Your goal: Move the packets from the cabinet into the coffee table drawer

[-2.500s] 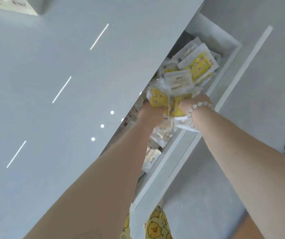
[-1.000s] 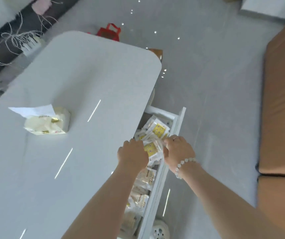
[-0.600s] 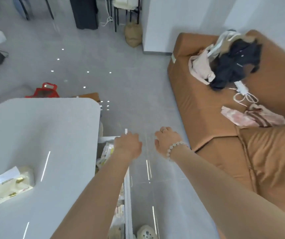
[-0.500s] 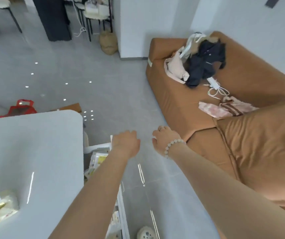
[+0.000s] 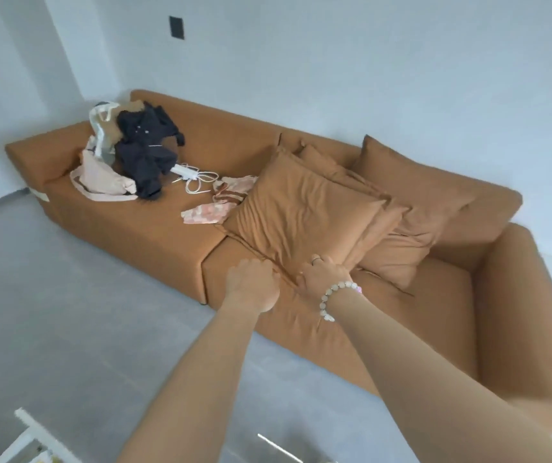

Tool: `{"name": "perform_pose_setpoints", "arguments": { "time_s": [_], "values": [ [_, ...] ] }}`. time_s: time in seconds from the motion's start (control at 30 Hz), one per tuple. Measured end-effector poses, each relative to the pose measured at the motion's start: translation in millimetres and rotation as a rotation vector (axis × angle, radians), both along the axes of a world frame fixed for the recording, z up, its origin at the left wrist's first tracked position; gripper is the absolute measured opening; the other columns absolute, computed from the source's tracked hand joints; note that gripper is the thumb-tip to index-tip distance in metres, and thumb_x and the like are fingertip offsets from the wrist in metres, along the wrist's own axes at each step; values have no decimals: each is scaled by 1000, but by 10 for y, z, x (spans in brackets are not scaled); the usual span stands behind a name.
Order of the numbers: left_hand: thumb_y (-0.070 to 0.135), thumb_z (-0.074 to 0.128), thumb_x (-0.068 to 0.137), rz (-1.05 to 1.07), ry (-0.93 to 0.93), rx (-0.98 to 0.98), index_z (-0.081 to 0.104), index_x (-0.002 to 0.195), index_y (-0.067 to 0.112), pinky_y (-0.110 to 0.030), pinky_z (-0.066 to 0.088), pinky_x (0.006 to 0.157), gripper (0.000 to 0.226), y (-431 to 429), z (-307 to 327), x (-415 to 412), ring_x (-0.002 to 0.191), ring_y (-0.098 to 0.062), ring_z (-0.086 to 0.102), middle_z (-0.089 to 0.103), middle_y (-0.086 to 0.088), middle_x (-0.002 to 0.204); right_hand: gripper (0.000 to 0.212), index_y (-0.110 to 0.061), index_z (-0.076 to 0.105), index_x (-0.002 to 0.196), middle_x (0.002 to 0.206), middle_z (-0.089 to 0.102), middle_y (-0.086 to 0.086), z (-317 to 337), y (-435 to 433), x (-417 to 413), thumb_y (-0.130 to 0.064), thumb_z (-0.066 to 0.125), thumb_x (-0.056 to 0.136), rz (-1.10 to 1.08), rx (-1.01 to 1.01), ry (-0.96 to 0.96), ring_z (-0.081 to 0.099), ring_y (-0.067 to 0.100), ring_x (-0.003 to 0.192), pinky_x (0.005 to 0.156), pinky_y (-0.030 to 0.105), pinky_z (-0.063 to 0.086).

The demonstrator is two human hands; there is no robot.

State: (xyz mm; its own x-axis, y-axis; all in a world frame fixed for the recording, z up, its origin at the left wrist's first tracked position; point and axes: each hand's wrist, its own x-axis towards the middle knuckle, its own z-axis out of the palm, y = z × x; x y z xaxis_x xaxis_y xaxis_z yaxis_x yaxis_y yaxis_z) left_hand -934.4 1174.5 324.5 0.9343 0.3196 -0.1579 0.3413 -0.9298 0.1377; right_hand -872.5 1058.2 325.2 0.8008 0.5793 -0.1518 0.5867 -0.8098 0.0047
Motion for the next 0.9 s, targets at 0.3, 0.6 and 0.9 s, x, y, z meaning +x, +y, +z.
{"name": "perform_pose_setpoints", "arguments": {
  "time_s": [0.3, 0.6, 0.9],
  "values": [
    [35, 28, 101, -439, -31, 52, 50, 129, 12, -38, 37, 95, 42, -2245, 83, 1010, 124, -27, 44, 54, -6, 131, 35, -12, 49, 128, 134, 45, 7, 68, -2399, 497, -23, 31, 100, -425, -12, -2, 36, 21, 125, 91, 30, 36],
    [36, 28, 101, -741, -91, 48, 44, 135, 15, -38, 38, 96, 43, -4579, 178, 1672, 125, -26, 42, 49, -5, 134, 39, -10, 46, 131, 137, 42, 6, 290, -4656, 655, -28, 27, 102, -767, 94, -12, 35, 21, 128, 100, 33, 33],
    [32, 26, 102, -988, -22, 100, 42, 137, 14, -39, 36, 96, 43, -6066, 96, 1877, 125, -29, 41, 46, -7, 136, 40, -11, 47, 132, 138, 42, 8, 73, -6041, 554, -25, 25, 101, -1019, 58, 39, 33, 20, 130, 101, 34, 31]
  ]
}}
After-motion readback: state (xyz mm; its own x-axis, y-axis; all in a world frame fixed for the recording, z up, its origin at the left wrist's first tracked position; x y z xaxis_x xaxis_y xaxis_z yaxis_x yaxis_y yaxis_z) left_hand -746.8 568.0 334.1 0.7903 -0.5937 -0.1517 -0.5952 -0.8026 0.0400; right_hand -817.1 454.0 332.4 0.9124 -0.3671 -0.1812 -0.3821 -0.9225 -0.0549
